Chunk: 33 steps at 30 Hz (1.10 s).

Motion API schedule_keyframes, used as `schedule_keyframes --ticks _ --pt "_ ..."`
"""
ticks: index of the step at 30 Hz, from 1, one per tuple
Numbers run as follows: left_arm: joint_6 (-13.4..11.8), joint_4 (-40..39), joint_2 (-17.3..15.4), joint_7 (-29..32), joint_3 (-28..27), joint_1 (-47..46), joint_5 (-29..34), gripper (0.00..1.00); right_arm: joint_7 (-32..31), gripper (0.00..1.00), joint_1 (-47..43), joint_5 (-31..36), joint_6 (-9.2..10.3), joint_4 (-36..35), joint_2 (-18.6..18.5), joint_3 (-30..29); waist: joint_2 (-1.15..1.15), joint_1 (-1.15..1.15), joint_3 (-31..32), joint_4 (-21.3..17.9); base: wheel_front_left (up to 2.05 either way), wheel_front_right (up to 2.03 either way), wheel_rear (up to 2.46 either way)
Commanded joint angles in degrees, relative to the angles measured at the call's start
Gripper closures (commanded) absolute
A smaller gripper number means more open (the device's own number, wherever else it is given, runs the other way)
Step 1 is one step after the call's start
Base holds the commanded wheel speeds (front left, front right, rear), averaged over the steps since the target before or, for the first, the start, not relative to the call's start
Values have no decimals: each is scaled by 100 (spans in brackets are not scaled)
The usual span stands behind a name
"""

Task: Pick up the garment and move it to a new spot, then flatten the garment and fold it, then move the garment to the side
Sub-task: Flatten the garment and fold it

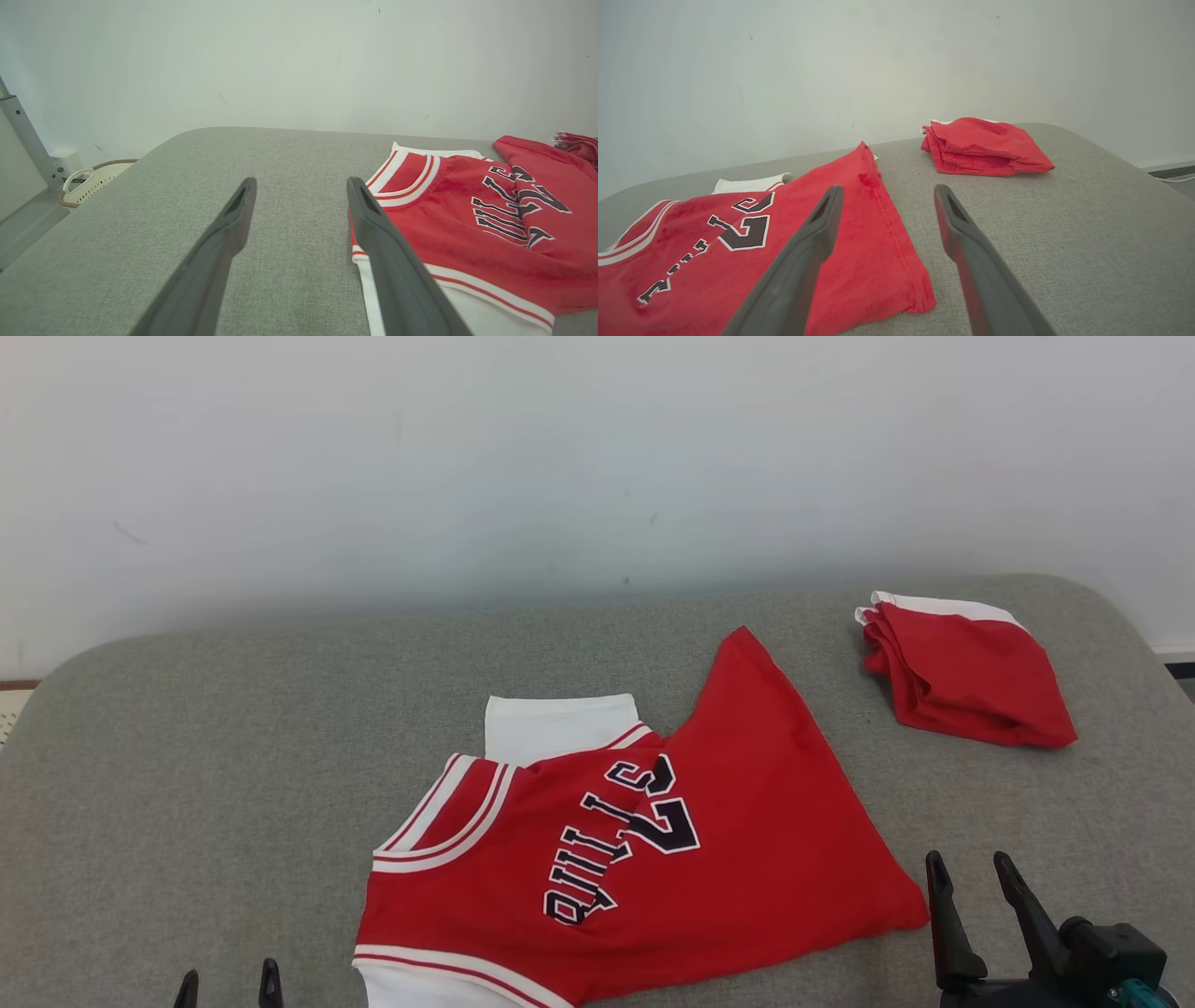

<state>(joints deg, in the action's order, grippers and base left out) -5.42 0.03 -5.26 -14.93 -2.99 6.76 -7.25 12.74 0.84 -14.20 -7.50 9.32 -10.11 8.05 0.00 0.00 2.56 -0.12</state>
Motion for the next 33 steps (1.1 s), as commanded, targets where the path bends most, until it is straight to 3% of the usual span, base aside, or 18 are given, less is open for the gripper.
schedule_keyframes --ticks 1,18,29,33 --pt "-17 -5 -25 -21 -25 33 2 0 4 0 -43 9 2 -17 12 -9 0 0 -3 -1 0 0 0" --pt "-46 42 -36 -21 12 7 11 0 5 0 -40 9 2 22 13 -5 0 0 -20 12 0 0 0" --pt "401 134 -66 171 269 98 -302 0 -275 0 -64 -124 2 194 -81 46 0 0 -43 81 0 0 0" --pt "453 201 -43 234 391 152 -331 0 -385 0 34 -167 2 379 -169 85 0 0 -112 106 0 0 0"
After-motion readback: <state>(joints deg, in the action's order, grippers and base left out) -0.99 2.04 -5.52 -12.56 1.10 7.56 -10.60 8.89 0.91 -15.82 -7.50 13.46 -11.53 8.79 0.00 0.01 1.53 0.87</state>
